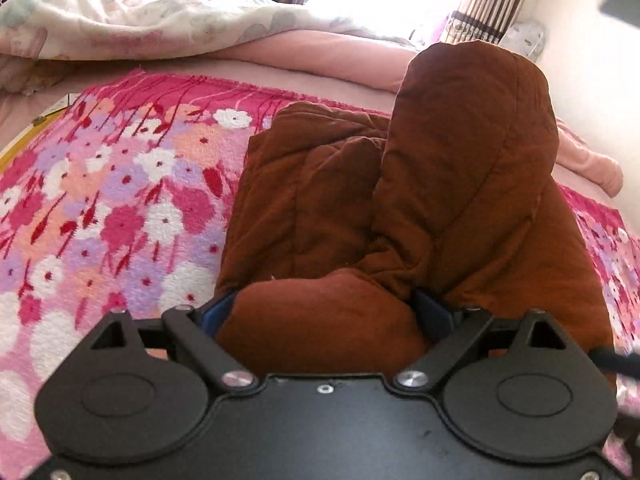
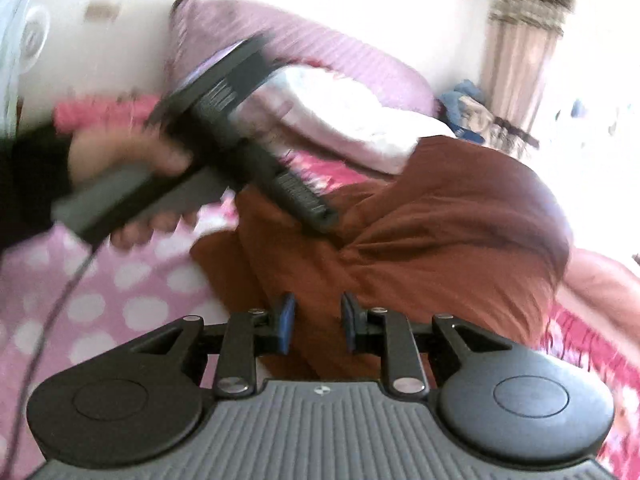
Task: Fold large clothes
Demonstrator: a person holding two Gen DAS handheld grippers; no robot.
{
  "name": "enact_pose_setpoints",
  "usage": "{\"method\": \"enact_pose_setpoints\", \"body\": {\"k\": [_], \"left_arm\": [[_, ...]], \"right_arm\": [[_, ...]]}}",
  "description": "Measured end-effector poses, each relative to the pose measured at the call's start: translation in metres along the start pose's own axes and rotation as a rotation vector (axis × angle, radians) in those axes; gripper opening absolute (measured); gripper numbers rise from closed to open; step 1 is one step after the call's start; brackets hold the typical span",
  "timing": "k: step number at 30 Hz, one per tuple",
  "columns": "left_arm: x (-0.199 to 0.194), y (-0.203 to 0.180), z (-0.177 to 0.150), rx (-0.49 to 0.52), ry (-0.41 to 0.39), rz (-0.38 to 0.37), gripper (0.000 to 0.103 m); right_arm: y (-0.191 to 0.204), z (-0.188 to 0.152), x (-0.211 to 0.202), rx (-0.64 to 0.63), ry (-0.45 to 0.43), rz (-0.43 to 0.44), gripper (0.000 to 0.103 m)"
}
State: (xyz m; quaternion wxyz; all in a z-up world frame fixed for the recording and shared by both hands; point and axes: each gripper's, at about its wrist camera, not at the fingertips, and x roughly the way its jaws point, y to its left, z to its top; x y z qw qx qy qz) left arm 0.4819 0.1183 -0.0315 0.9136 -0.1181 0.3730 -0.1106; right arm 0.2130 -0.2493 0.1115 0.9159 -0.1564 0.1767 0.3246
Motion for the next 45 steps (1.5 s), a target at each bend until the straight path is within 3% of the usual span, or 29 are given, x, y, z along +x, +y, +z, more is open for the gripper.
{"method": "enact_pose_setpoints", "body": {"k": [3, 5, 7, 11, 15, 22, 29, 34, 36, 39, 41, 43, 45], "left_arm": [[-0.002, 0.001, -0.001, 0.01, -0.006, 0.002, 0.096], [-0.004, 0.002, -0.004, 0.01, -0.014, -0.001, 0.096], [-0.004, 0.001, -0.006, 0.009, -0.019, 0.001, 0.096], [-0.006, -0.002, -0.008, 0.023, -0.03, 0.011, 0.096], [-0.013, -0.007, -0.009, 0.029, -0.046, 0.023, 0.096], [-0.05, -0.013, -0.002, 0.03, -0.089, 0.026, 0.092], [-0.076, -0.058, 0.052, 0.159, -0.139, 0.0, 0.092], [-0.046, -0.103, 0.1, 0.234, -0.051, -0.048, 0.092], [-0.013, -0.118, 0.11, 0.261, 0.038, -0.036, 0.092], [0.04, -0.123, 0.109, 0.31, 0.143, 0.082, 0.094], [0.059, -0.109, 0.104, 0.292, 0.158, 0.125, 0.096], [0.067, -0.085, 0.104, 0.235, 0.192, 0.12, 0.096], [0.067, -0.065, 0.103, 0.209, 0.214, 0.114, 0.097]], "right_arm": [[-0.028, 0.002, -0.007, 0.103, -0.033, -0.042, 0.027], [-0.043, 0.004, -0.005, 0.149, -0.03, -0.137, 0.027], [-0.055, 0.006, 0.004, 0.174, -0.002, -0.233, 0.028], [-0.071, 0.005, 0.03, 0.226, 0.081, -0.278, 0.028], [-0.072, 0.001, 0.06, 0.253, 0.179, -0.284, 0.033], [-0.075, 0.006, 0.072, 0.224, 0.206, -0.233, 0.028], [-0.078, 0.015, 0.077, 0.207, 0.196, -0.187, 0.022], [-0.083, 0.018, 0.077, 0.222, 0.197, -0.145, 0.022], [-0.08, 0.018, 0.077, 0.205, 0.197, -0.146, 0.022], [-0.082, 0.02, 0.071, 0.195, 0.187, -0.137, 0.022], [-0.087, 0.023, 0.061, 0.187, 0.158, -0.129, 0.025], [-0.098, 0.026, 0.053, 0.213, 0.136, -0.118, 0.054], [-0.115, 0.029, 0.052, 0.252, 0.118, -0.125, 0.062]]}}
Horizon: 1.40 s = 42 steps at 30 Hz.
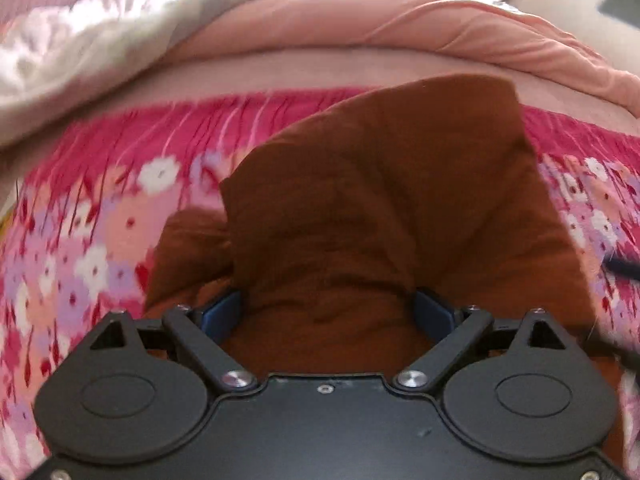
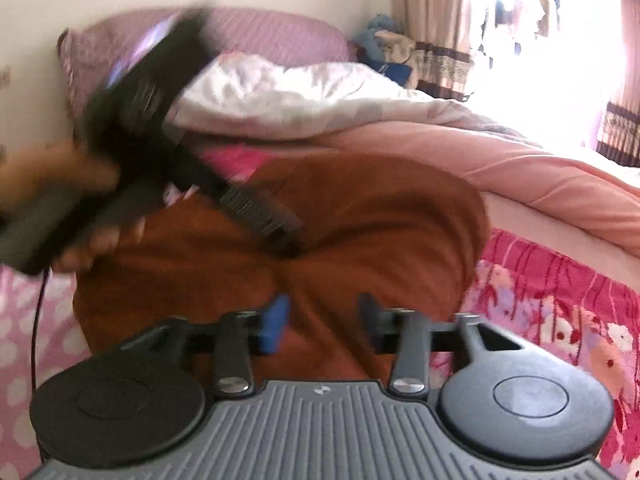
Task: Fold large clothes
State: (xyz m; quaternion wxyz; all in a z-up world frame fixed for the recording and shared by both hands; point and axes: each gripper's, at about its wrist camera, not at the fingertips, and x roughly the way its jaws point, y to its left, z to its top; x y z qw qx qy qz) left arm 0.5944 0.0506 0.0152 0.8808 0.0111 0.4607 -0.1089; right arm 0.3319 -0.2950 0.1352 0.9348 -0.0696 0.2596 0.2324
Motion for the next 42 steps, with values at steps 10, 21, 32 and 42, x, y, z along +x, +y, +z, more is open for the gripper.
{"method": "enact_pose_setpoints", "body": {"k": [10, 21, 32, 42], "left_arm": [[-0.004, 0.013, -0.041, -0.054, -0.038, -0.003, 0.097], [-0.043, 0.016, 0.005, -0.065, -0.072, 0.05, 0.093], [-0.001, 0.028, 0.002, -0.109, 0.104, -0.186, 0.093], [-0.016, 0.014, -0.022, -0.062, 0.01, -0.235, 0.044]], "right_arm": [[-0.042, 0.039, 0.076, 0.078, 0.069, -0.101, 0.061], [-0.045, 0.026, 0.13, 0.117, 0.188, -0.093, 0.068], [-0.073, 0.018, 0.07, 0.164, 0.078, 0.029, 0.066], [-0.06, 0.019, 0.074, 0.162, 0.072, 0.035, 0.065]]}}
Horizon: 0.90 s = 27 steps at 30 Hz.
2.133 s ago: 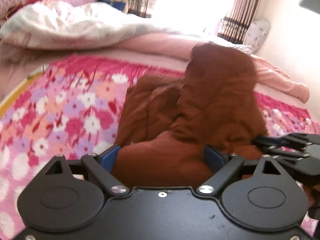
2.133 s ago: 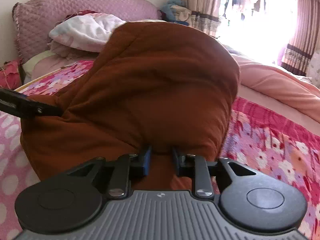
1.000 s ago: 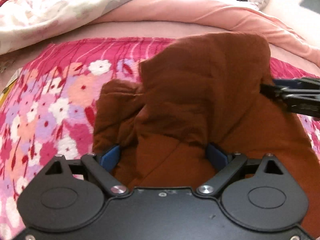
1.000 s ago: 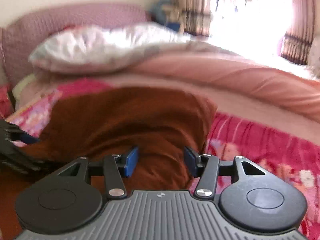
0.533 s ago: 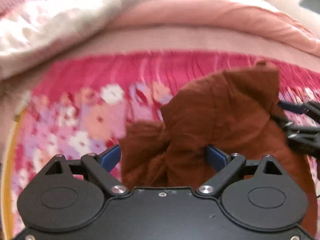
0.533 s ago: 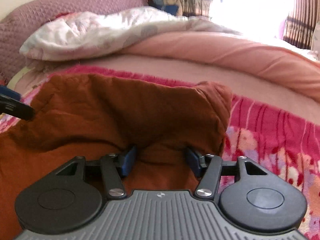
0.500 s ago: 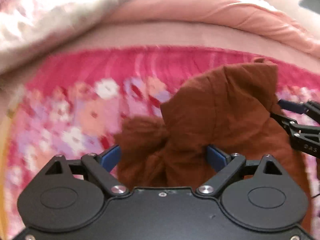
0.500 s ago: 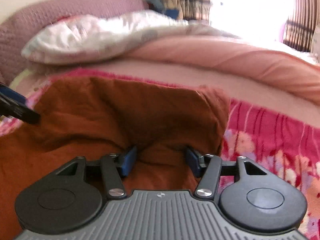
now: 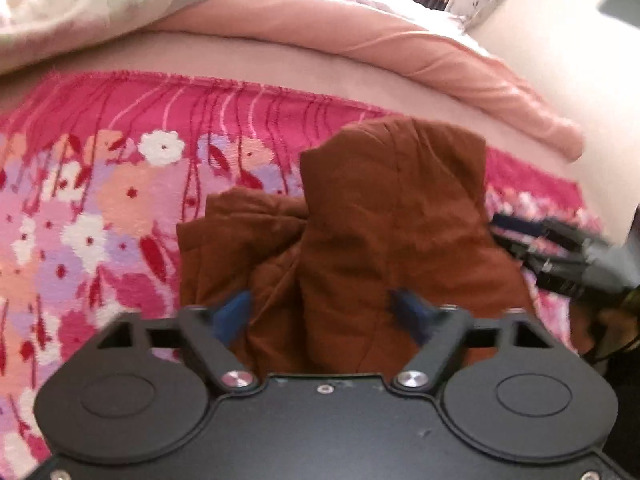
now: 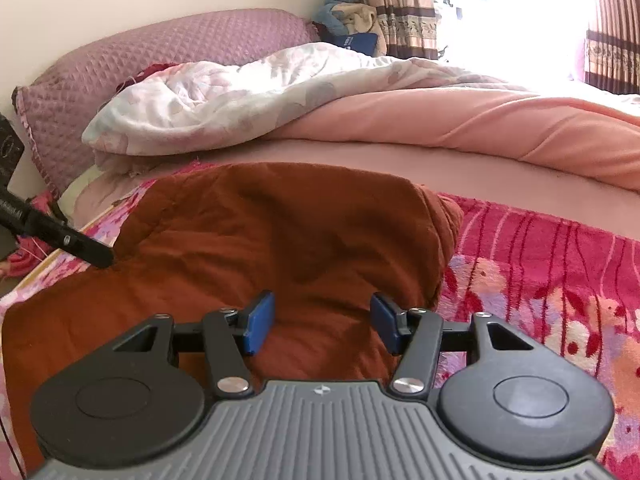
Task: Fold large clothes
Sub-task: 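Grasp the loose jacket edge with the left gripper, tuck it in, and release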
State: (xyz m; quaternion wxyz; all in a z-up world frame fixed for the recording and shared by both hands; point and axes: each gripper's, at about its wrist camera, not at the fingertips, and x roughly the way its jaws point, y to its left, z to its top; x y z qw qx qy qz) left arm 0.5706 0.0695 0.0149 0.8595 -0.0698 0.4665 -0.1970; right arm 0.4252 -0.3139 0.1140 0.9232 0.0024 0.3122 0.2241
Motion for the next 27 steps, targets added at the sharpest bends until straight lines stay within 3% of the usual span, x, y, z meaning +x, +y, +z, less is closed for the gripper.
{"method": "enact_pose_setpoints", "body": {"k": [1, 2, 4, 8, 11, 15, 19, 23, 27], "left_arm": [[-0.002, -0.006, -0.003, 0.021, -0.002, -0.001, 0.027], [-0.006, -0.014, -0.004, 0.041, -0.009, 0.008, 0.021], [-0.01, -0.024, -0.006, 0.094, -0.005, 0.027, 0.021], [0.005, -0.009, -0.005, 0.004, 0.039, -0.004, 0.018], [0.001, 0.001, -0.009, -0.074, 0.0, -0.034, 0.015], [-0.012, 0.003, -0.016, -0.072, -0.023, -0.032, 0.012], [-0.019, 0.013, -0.028, -0.061, 0.007, -0.033, 0.011], [-0.023, 0.033, -0.052, -0.099, 0.03, -0.007, 0.002], [-0.023, 0.051, -0.073, -0.169, 0.019, -0.036, 0.0]], "right_arm": [[0.001, 0.0, 0.0, -0.003, -0.001, -0.004, 0.065], [0.001, 0.0, -0.001, -0.004, -0.001, -0.005, 0.065], [0.002, 0.0, -0.001, -0.008, 0.001, -0.006, 0.065], [0.002, -0.001, -0.001, 0.002, -0.002, -0.007, 0.065], [0.003, -0.003, -0.002, -0.004, -0.007, -0.011, 0.064], [0.007, 0.001, -0.004, -0.016, -0.015, -0.013, 0.064], [0.024, 0.007, -0.003, -0.051, -0.013, 0.027, 0.064], [0.049, 0.007, 0.013, -0.081, 0.035, 0.072, 0.064], [0.07, 0.001, 0.041, -0.11, 0.107, 0.046, 0.077]]}}
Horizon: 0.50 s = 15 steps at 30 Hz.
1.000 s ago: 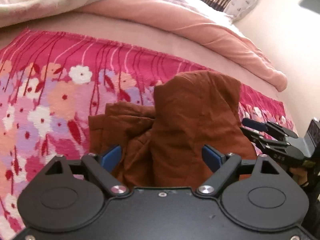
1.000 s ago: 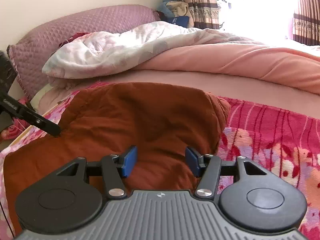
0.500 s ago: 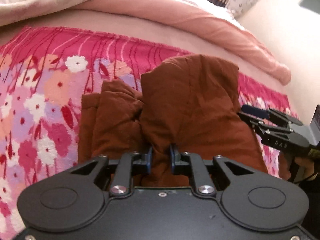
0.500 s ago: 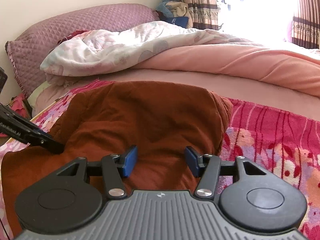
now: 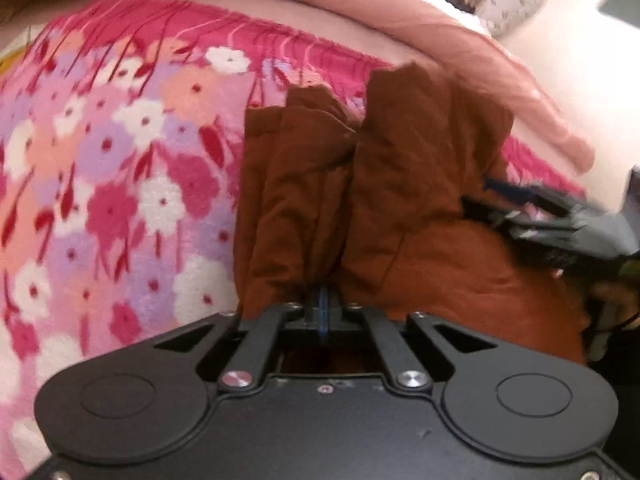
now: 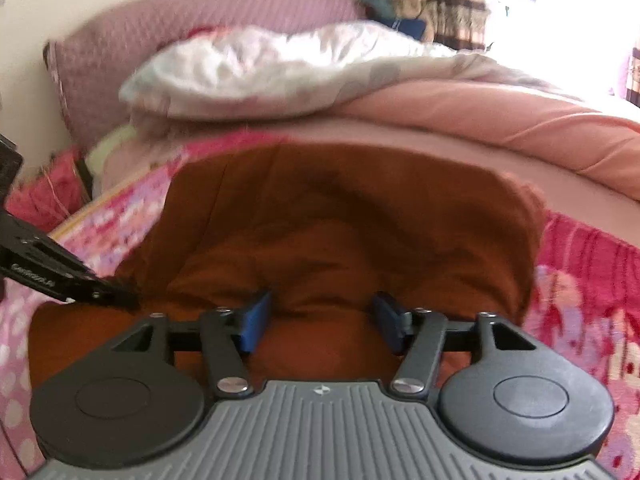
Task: Fold large clothes
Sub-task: 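Grasp the loose jacket edge with the left gripper, tuck it in, and release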
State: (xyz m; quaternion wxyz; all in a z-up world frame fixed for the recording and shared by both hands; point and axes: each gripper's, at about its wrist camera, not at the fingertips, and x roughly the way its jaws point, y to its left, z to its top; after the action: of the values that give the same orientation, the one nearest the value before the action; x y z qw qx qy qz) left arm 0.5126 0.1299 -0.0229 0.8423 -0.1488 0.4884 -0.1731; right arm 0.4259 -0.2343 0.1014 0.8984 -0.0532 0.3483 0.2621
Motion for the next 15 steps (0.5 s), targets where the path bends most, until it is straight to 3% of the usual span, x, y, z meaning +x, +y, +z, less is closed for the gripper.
{"method": "enact_pose_setpoints", "body": {"k": [4, 7, 8, 10, 11, 13, 15], "left_arm": [[-0.025, -0.01, 0.002, 0.009, -0.062, -0.035, 0.0], [-0.053, -0.035, -0.004, 0.084, -0.141, 0.005, 0.009], [-0.061, -0.044, -0.008, 0.118, -0.162, 0.016, 0.015], [-0.076, -0.058, -0.014, 0.154, -0.201, 0.005, 0.039], [-0.078, -0.062, -0.016, 0.163, -0.206, -0.018, 0.062], [-0.076, -0.071, -0.019, 0.193, -0.206, -0.032, 0.067], [-0.067, -0.081, -0.023, 0.241, -0.187, 0.005, 0.072]], "right_arm": [[0.001, -0.002, 0.008, 0.022, 0.003, -0.009, 0.081], [0.002, -0.002, -0.018, 0.008, -0.054, -0.045, 0.077], [0.002, -0.003, -0.032, 0.014, -0.075, -0.047, 0.076], [0.001, -0.009, -0.059, 0.015, -0.103, -0.024, 0.072], [0.001, -0.014, -0.076, 0.016, -0.105, -0.014, 0.072], [0.0, -0.024, -0.1, 0.05, -0.069, 0.05, 0.071], [0.003, -0.039, -0.114, 0.085, -0.01, 0.119, 0.071]]}}
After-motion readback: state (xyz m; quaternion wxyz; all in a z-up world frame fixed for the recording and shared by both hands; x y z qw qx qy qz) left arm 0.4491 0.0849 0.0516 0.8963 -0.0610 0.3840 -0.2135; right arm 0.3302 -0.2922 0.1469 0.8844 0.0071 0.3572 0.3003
